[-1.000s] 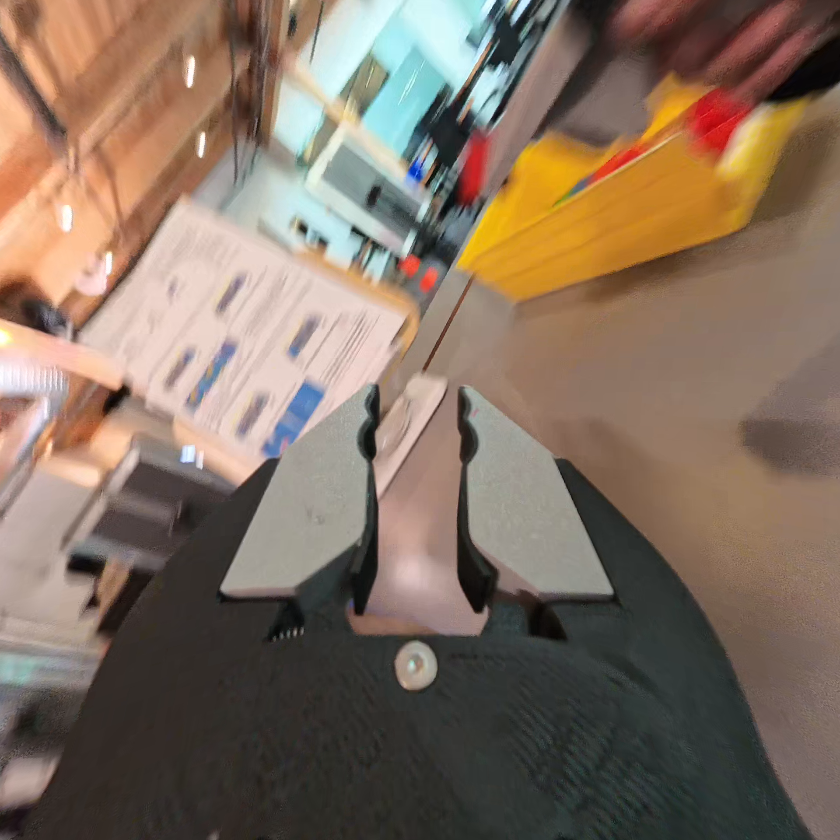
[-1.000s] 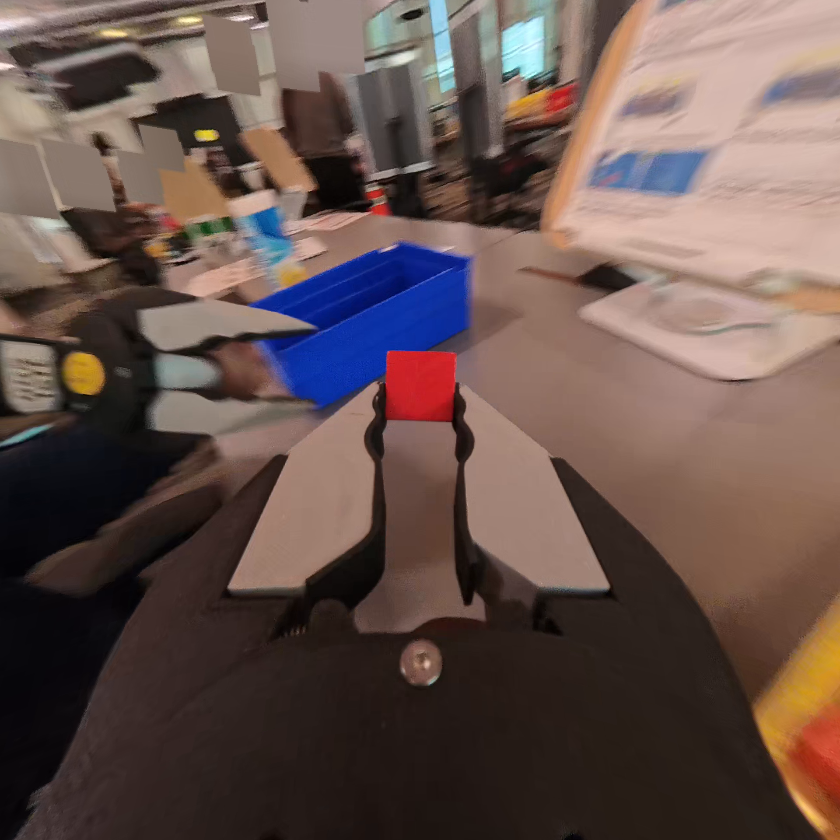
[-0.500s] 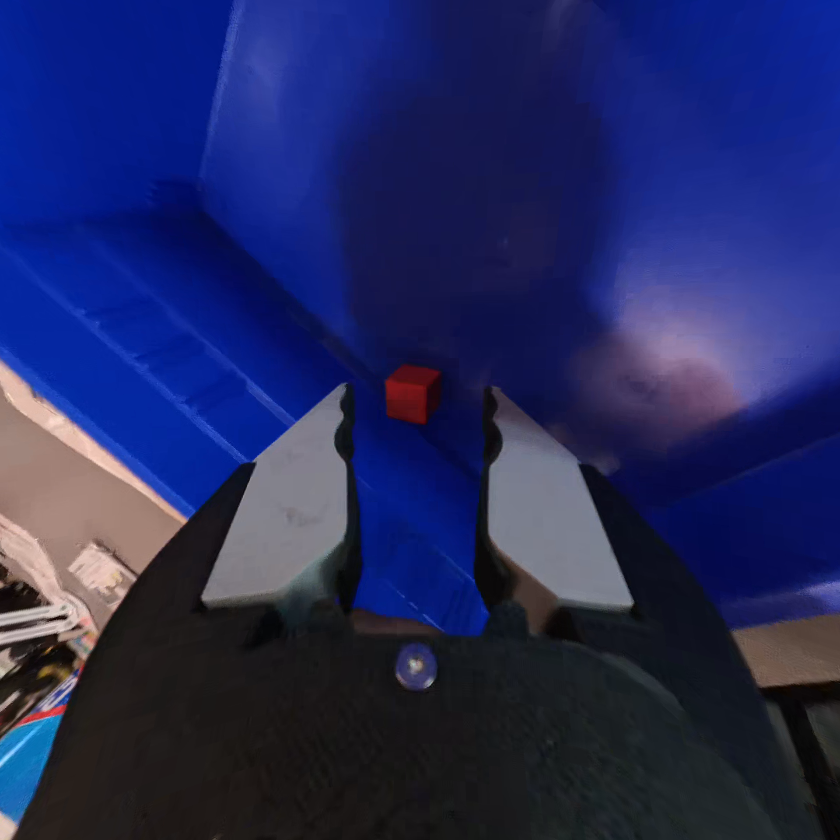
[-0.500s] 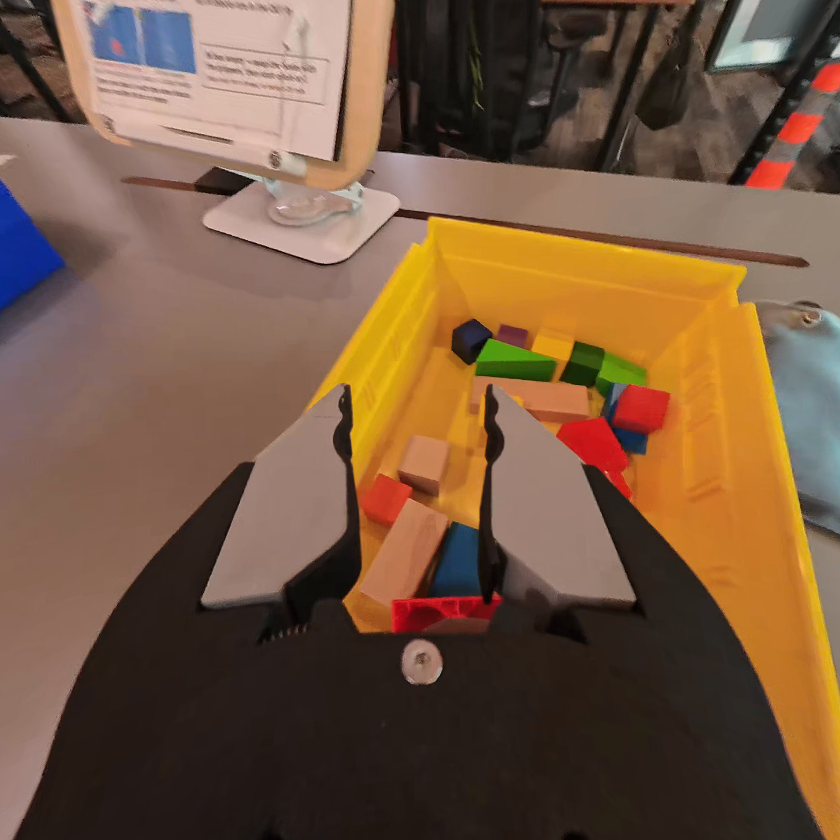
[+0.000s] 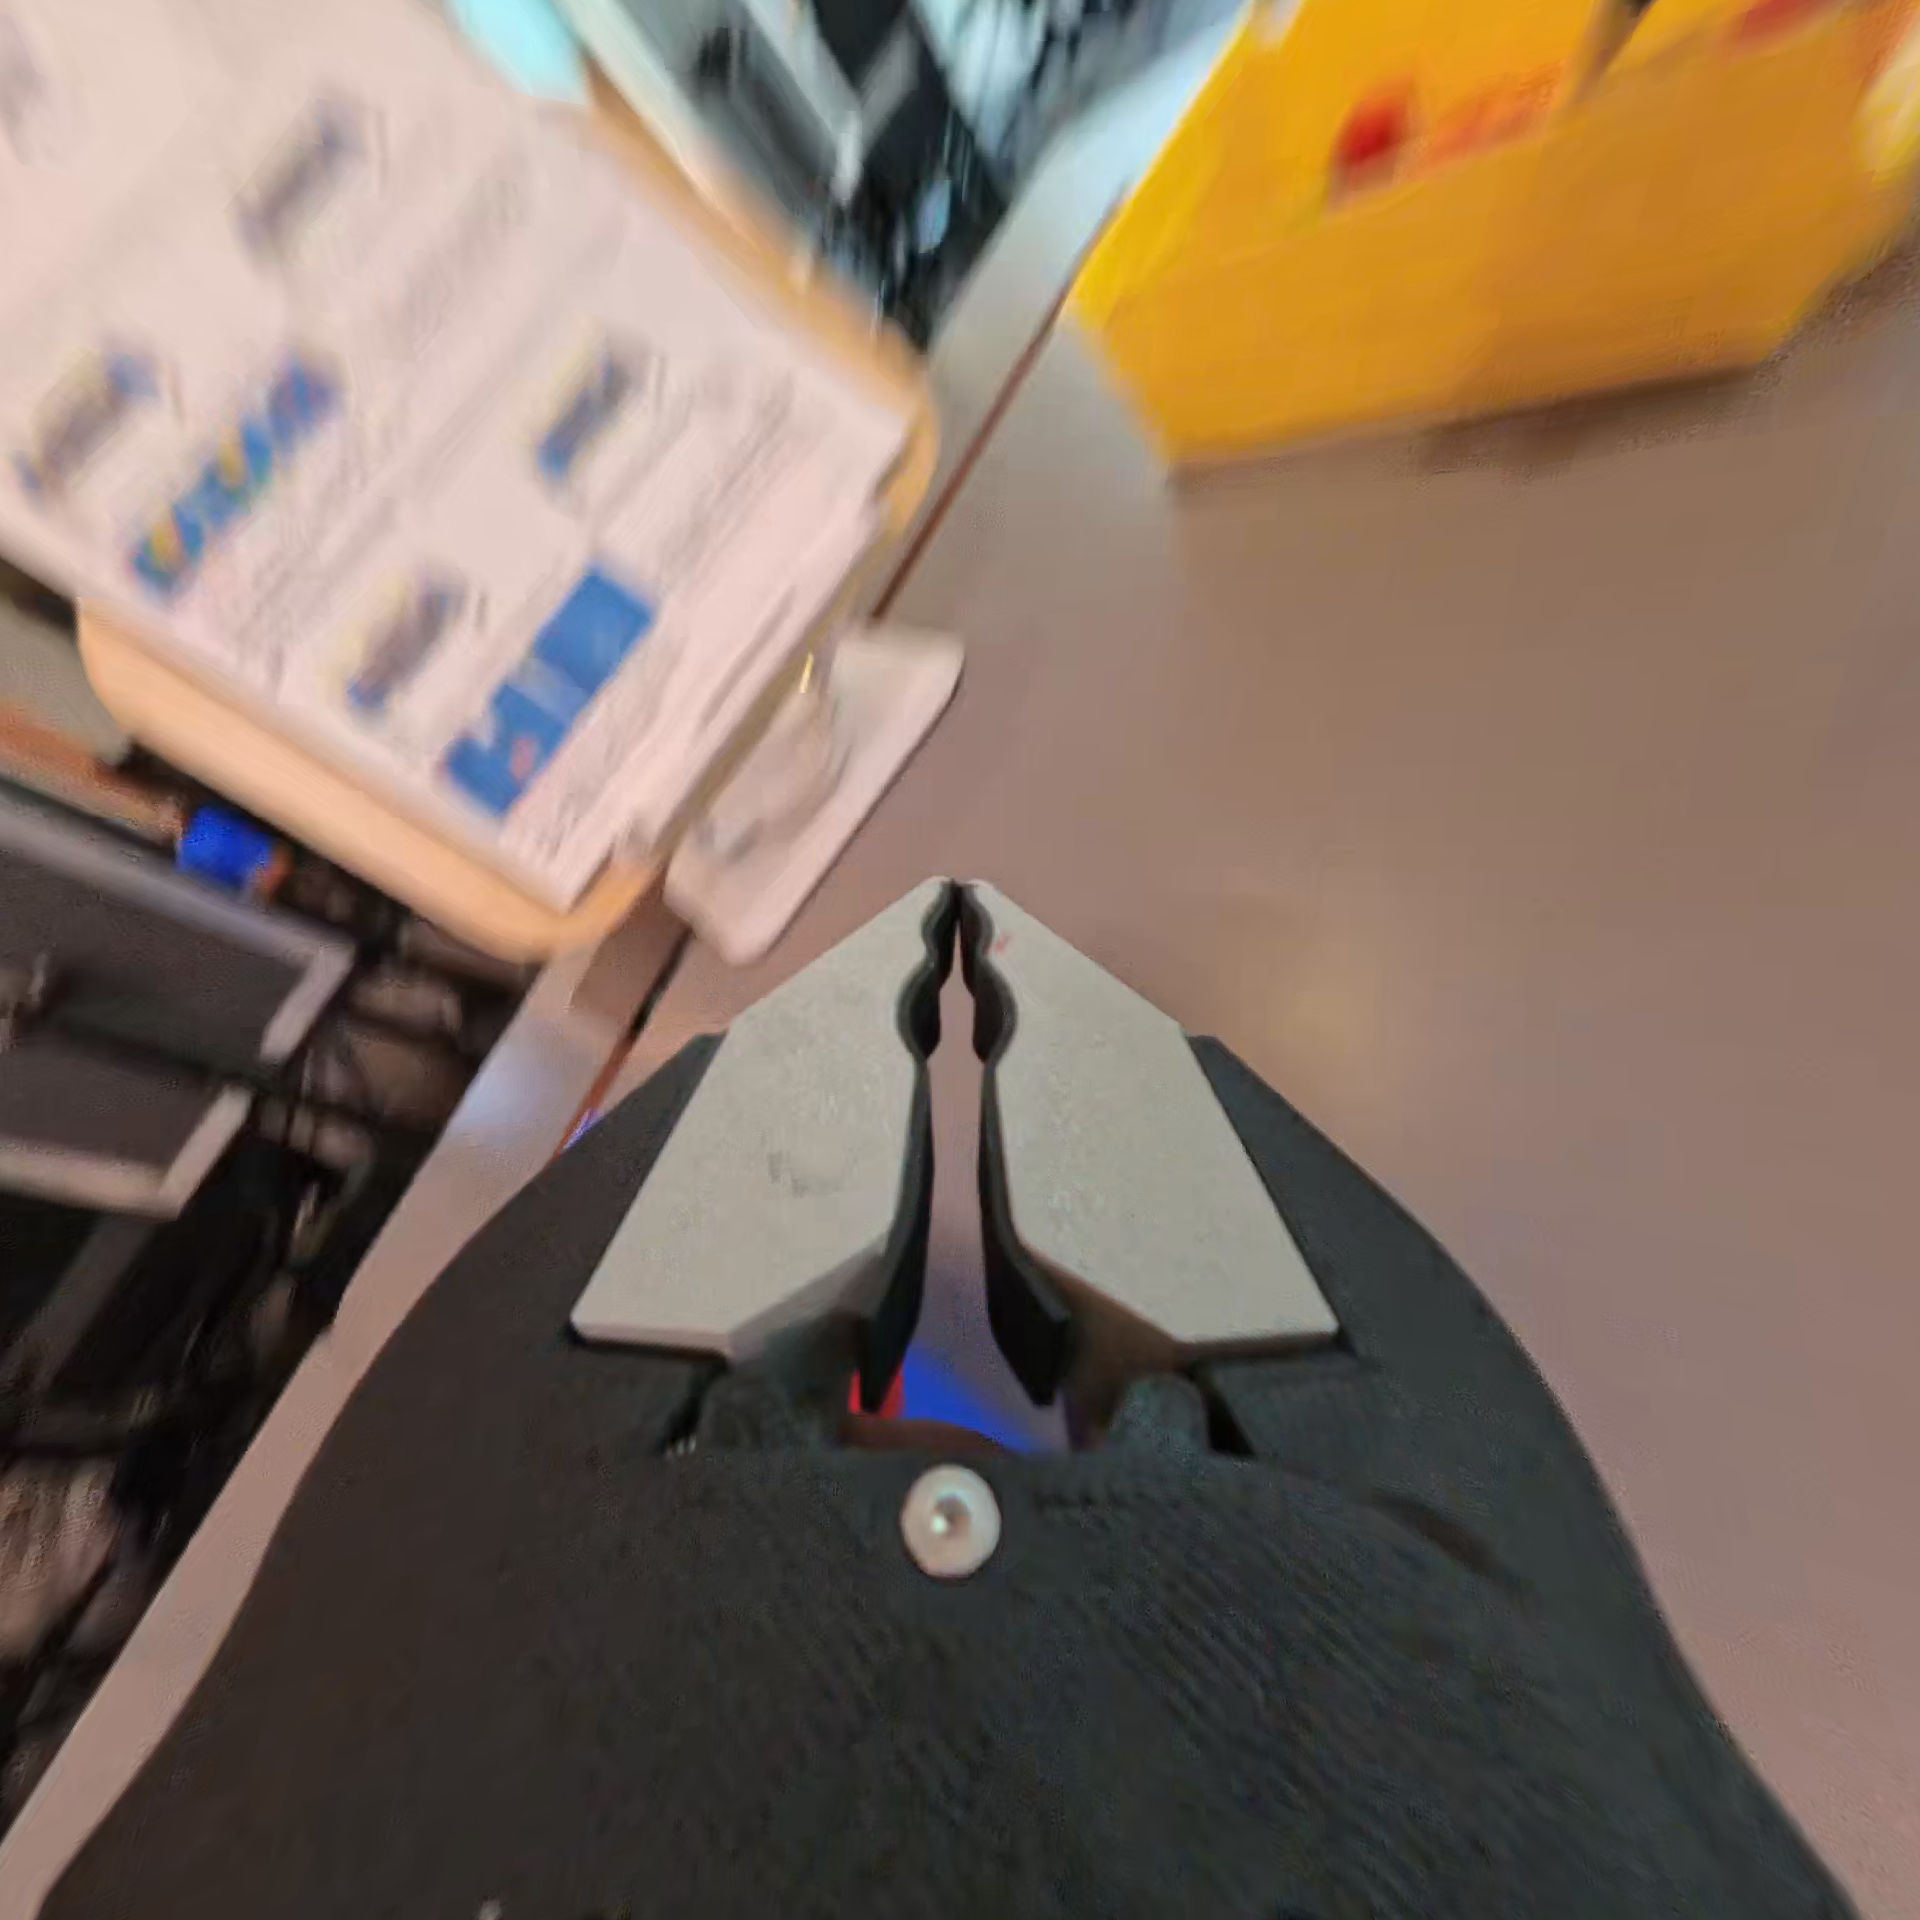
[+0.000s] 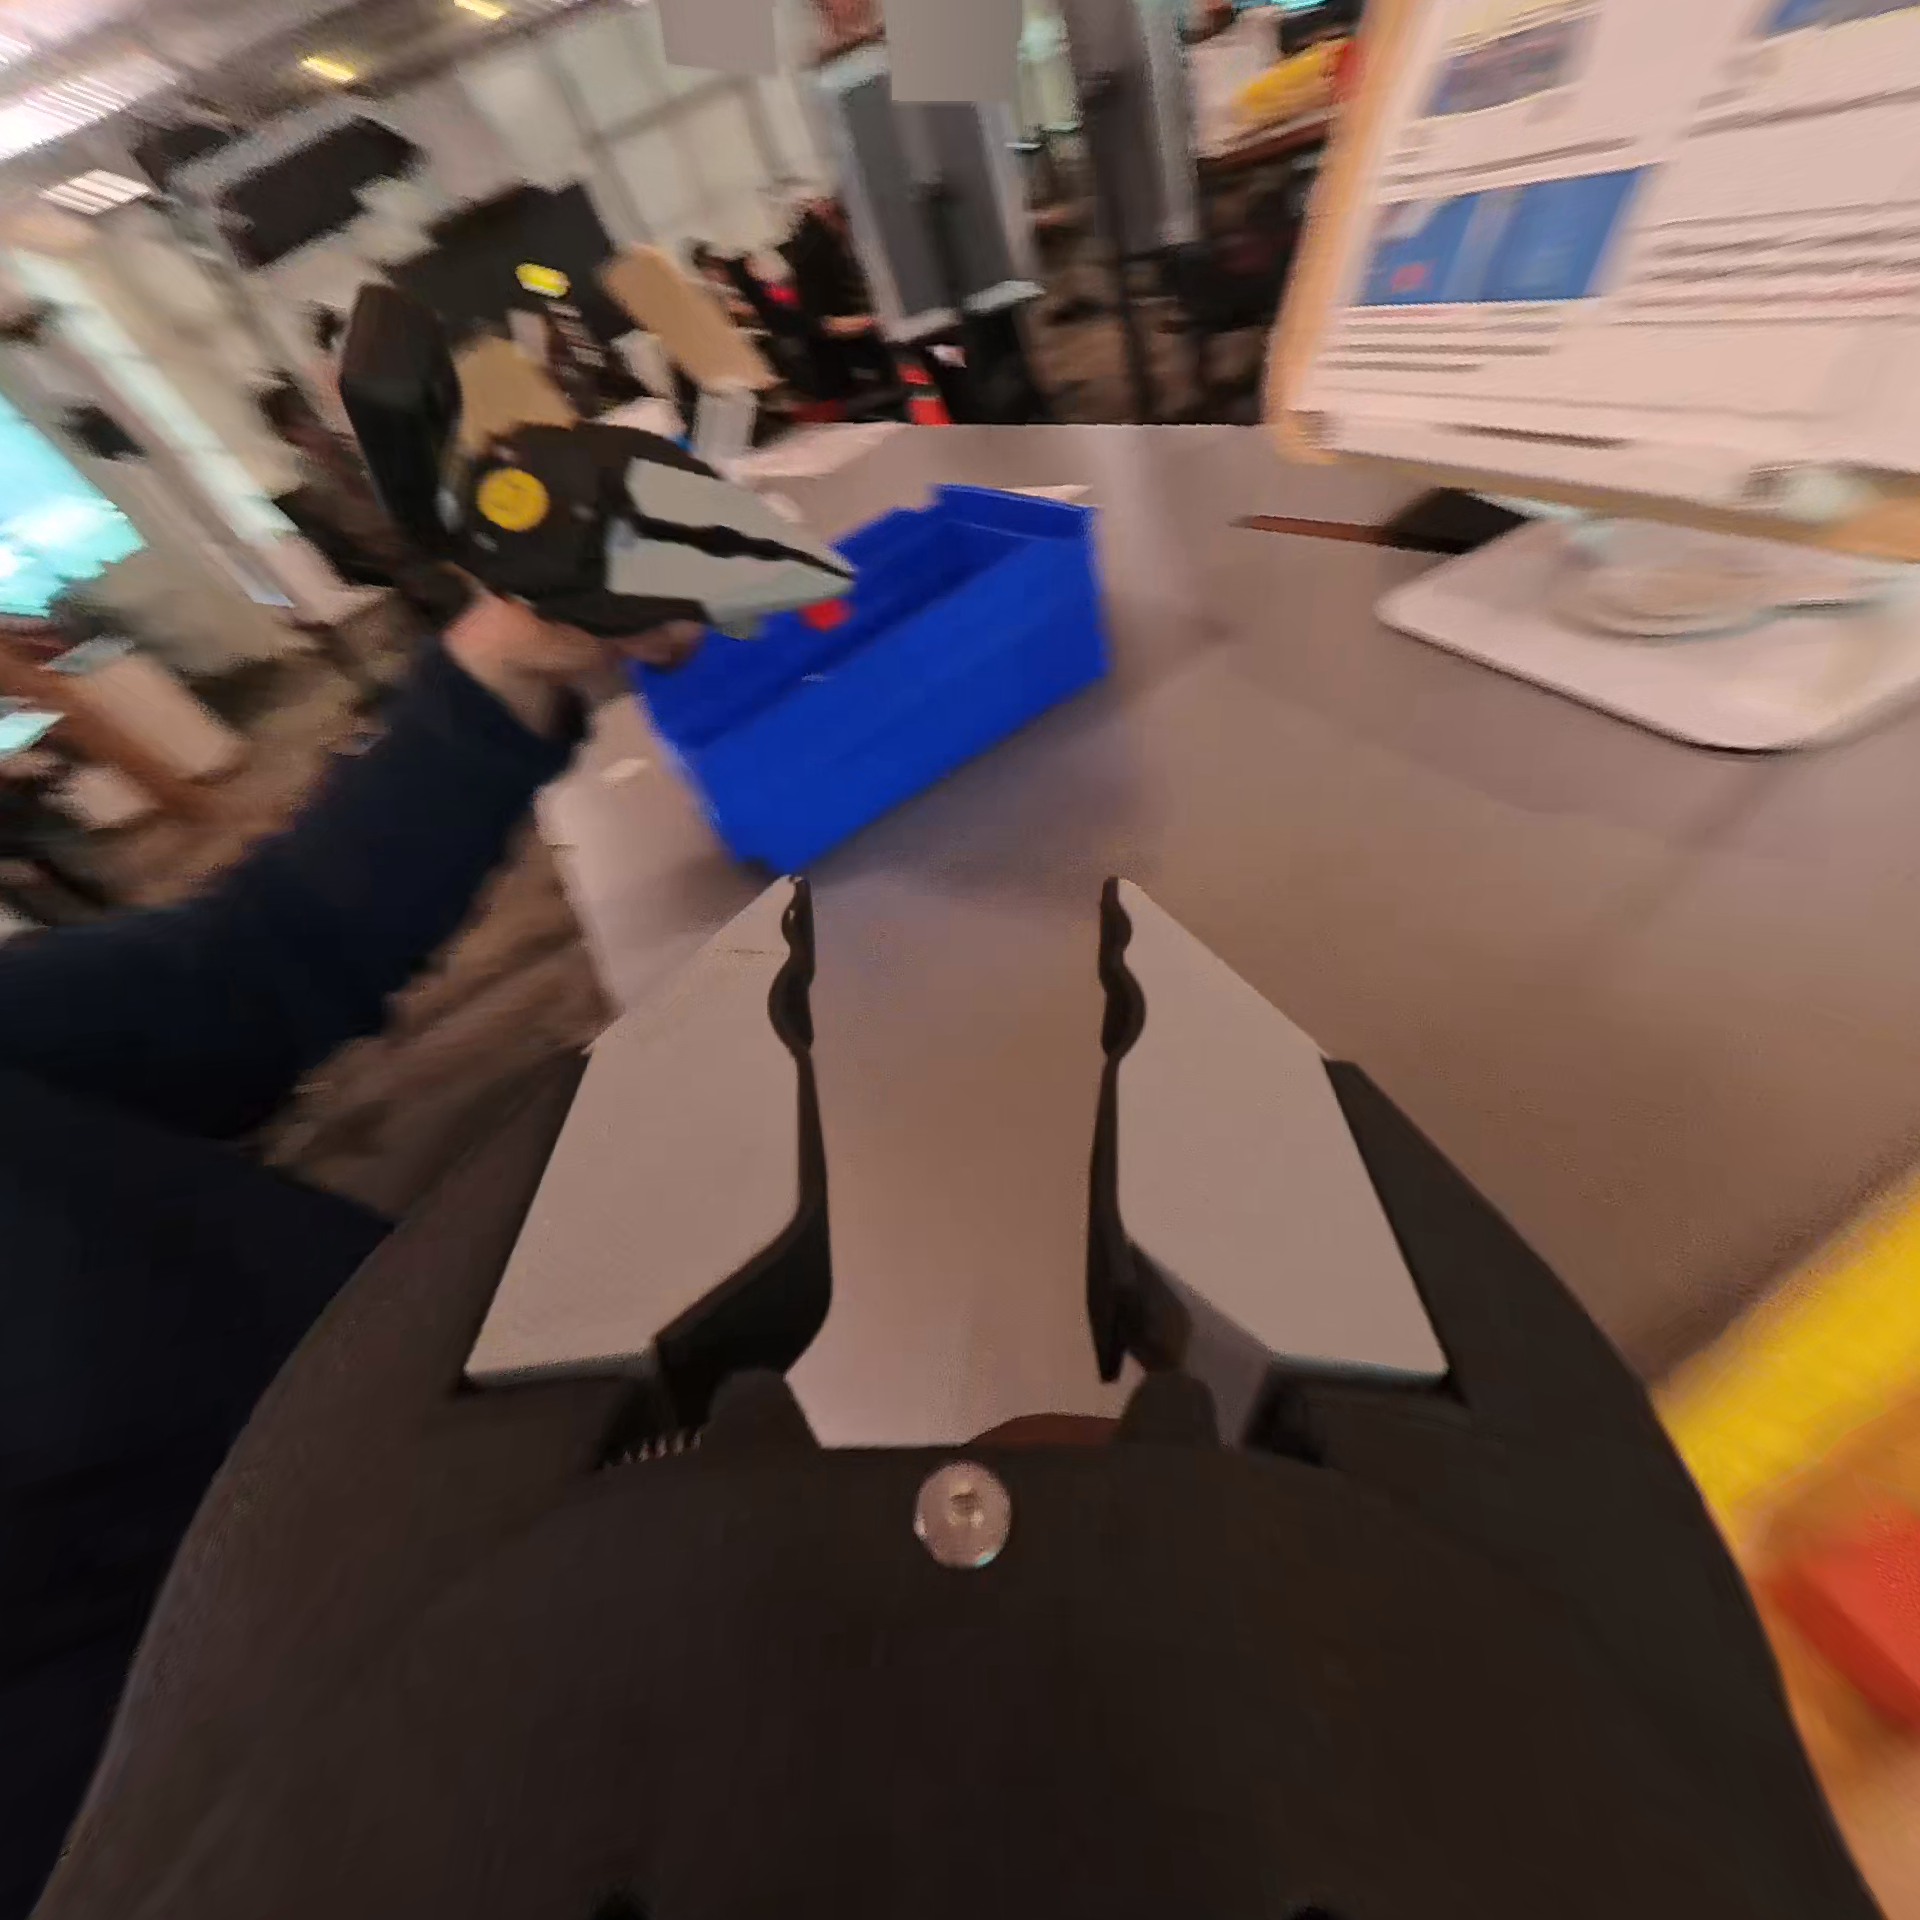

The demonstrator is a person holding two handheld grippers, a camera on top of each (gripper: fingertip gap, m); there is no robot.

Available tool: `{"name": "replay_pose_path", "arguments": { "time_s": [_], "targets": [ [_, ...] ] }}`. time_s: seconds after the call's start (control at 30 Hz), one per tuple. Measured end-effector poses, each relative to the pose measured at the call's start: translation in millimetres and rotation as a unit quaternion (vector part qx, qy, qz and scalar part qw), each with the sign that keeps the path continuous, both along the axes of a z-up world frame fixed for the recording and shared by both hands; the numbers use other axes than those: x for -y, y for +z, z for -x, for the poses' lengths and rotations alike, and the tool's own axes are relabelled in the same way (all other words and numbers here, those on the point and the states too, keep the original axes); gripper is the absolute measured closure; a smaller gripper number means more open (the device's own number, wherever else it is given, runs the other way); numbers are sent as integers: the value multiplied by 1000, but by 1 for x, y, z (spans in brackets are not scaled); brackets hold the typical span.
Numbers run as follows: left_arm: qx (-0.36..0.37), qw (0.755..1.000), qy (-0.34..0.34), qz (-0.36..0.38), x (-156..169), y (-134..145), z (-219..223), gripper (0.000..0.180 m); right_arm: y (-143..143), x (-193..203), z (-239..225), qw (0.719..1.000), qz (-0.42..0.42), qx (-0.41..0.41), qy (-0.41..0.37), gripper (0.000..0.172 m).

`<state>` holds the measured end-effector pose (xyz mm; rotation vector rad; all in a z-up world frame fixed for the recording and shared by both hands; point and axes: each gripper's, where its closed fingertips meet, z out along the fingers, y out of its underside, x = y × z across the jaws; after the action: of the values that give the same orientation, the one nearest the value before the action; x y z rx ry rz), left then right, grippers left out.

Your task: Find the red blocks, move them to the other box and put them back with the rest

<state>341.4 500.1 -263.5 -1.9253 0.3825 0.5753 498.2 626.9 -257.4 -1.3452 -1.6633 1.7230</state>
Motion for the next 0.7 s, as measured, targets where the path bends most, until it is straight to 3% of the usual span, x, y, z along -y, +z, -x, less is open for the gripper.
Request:
{"name": "replay_pose_path", "arguments": {
  "time_s": [0.07, 0.13, 0.23, 0.4, 0.57, 0.7],
  "targets": [
    [-21, 999, 5, -36, -23, 7, -33, 180, 2, 36, 2, 997, 42, -3, 59, 118],
    [-65, 994, 76, -52, -36, 1, -9, 180, -14, 47, 19, 999, 27, 12, 40, 125],
    [-17, 990, 139, -34, -36, -21, 35, 180, -48, 48, 33, 998, -5, 64, 30, 121],
    [-28, 988, 147, -36, -23, -18, 40, 180, -70, 24, 44, 996, -16, 87, -11, 121],
    [-40, 986, 156, -50, -21, -15, 43, 180, -87, 48, 47, 993, -68, 97, 17, 115],
    [12, 993, 119, -13, -20, -27, 27, 180, -96, 56, 46, 990, -89, 106, 26, 116]
  ]
}}
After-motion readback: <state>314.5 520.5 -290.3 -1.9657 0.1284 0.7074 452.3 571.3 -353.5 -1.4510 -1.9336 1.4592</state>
